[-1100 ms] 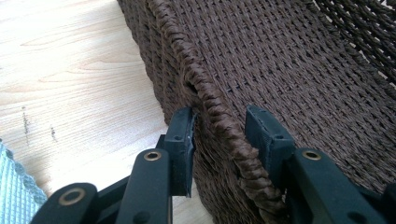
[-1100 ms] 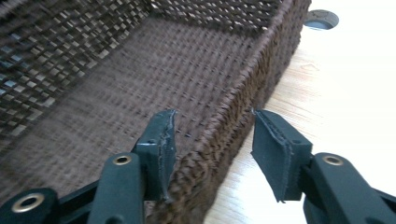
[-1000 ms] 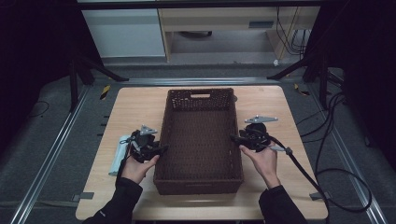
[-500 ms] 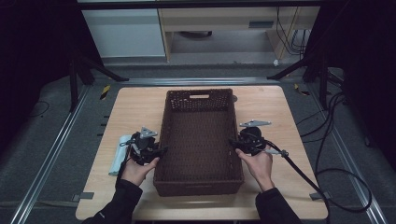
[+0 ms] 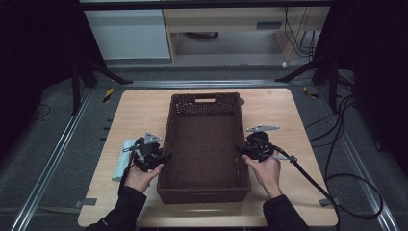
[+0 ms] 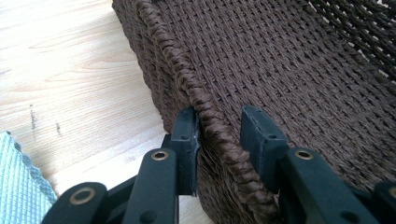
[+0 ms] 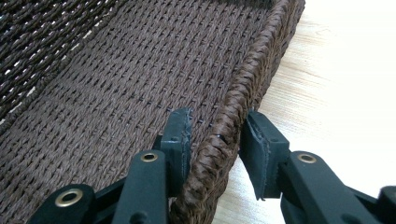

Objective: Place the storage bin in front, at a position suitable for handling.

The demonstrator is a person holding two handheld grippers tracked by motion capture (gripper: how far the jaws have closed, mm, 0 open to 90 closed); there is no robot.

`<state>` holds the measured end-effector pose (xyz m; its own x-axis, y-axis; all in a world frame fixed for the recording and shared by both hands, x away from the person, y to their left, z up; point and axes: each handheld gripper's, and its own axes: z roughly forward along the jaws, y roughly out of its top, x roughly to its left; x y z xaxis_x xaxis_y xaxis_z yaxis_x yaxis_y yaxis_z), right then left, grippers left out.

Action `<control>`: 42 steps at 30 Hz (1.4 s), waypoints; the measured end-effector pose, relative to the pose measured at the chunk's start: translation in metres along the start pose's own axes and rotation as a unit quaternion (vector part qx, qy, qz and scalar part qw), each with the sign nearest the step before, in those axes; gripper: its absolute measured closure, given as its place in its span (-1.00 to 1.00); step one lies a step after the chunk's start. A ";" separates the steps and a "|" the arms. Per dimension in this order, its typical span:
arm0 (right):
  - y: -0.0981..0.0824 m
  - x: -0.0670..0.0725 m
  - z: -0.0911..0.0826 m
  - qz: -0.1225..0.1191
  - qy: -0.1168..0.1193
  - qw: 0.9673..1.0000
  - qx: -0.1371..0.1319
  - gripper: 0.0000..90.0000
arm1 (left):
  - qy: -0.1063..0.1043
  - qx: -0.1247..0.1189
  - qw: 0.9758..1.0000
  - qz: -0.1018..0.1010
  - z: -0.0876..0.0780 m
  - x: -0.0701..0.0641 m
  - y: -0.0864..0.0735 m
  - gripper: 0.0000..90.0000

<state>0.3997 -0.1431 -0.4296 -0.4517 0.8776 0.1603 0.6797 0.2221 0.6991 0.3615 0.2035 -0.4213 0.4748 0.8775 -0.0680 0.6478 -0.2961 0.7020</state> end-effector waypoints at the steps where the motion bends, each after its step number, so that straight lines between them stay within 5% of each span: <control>1: 0.000 0.001 0.000 0.001 -0.001 1.000 0.000 0.42 | -0.002 -0.001 1.000 -0.003 0.000 -0.001 0.000 0.49; 11: -0.004 0.002 -0.004 0.007 -0.006 1.000 0.001 0.44 | -0.011 -0.005 1.000 -0.009 -0.003 -0.002 -0.004 0.46; 19: -0.007 0.005 -0.008 0.007 -0.018 1.000 0.003 0.45 | -0.012 -0.002 1.000 -0.016 0.000 0.004 -0.001 0.14; 36: -0.004 0.001 -0.005 -0.002 -0.007 1.000 0.006 0.42 | -0.017 0.000 1.000 0.004 -0.002 0.005 0.002 0.11; 42: -0.003 -0.001 -0.006 -0.004 -0.006 1.000 0.008 0.33 | -0.013 -0.022 1.000 0.003 -0.022 0.013 0.010 0.06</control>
<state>0.3945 -0.1469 -0.4274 -0.4507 0.8806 0.1466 0.6853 0.2361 0.6889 0.3616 0.2202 -0.3998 0.4949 0.8651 -0.0816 0.6177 -0.2843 0.7333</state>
